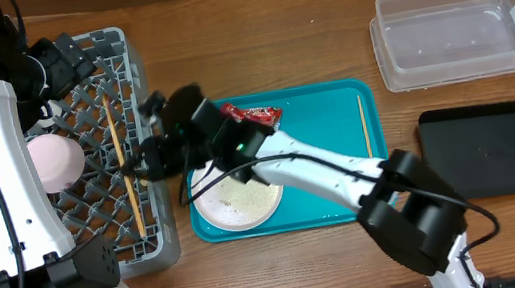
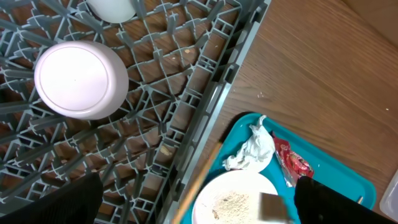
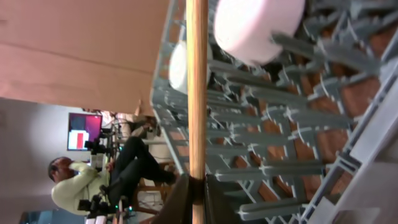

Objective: Sort waste into correct bins and load items into the dishwasher
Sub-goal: 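Carry the chopstick left and lower it into the dish rack, then release the chopstick and return the right gripper to the tray, then grasp the second wooden chopstick with the right gripper, then carry the second chopstick left into the dish rack and release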

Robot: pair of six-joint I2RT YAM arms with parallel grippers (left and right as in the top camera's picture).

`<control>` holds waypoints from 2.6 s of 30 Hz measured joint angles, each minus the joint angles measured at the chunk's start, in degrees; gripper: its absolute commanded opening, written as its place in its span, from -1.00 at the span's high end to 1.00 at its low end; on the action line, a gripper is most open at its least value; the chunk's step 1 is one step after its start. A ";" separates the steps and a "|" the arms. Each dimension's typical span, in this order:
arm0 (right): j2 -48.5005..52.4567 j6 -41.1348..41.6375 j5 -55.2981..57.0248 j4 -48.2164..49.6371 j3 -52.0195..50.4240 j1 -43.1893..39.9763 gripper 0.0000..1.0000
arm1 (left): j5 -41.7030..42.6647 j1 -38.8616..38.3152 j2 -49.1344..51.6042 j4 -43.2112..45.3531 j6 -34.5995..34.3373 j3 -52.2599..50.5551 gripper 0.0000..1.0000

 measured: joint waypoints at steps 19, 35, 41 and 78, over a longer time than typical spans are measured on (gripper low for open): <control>1.01 -0.33 -0.57 -0.68 0.00 -1.70 -0.48 | 0.00 0.00 0.00 0.00 0.00 0.00 -1.00; -18.95 -26.47 20.55 -66.03 3.72 -31.91 0.04 | -0.17 0.00 0.00 0.02 0.00 0.00 -1.00; -17.99 -31.26 32.37 -65.13 -3.17 -34.42 0.21 | -0.20 0.00 0.00 0.02 0.00 0.00 -1.00; -17.20 -35.67 38.49 -38.25 -30.25 -36.98 0.92 | -0.17 0.00 0.00 0.02 0.00 0.00 -1.00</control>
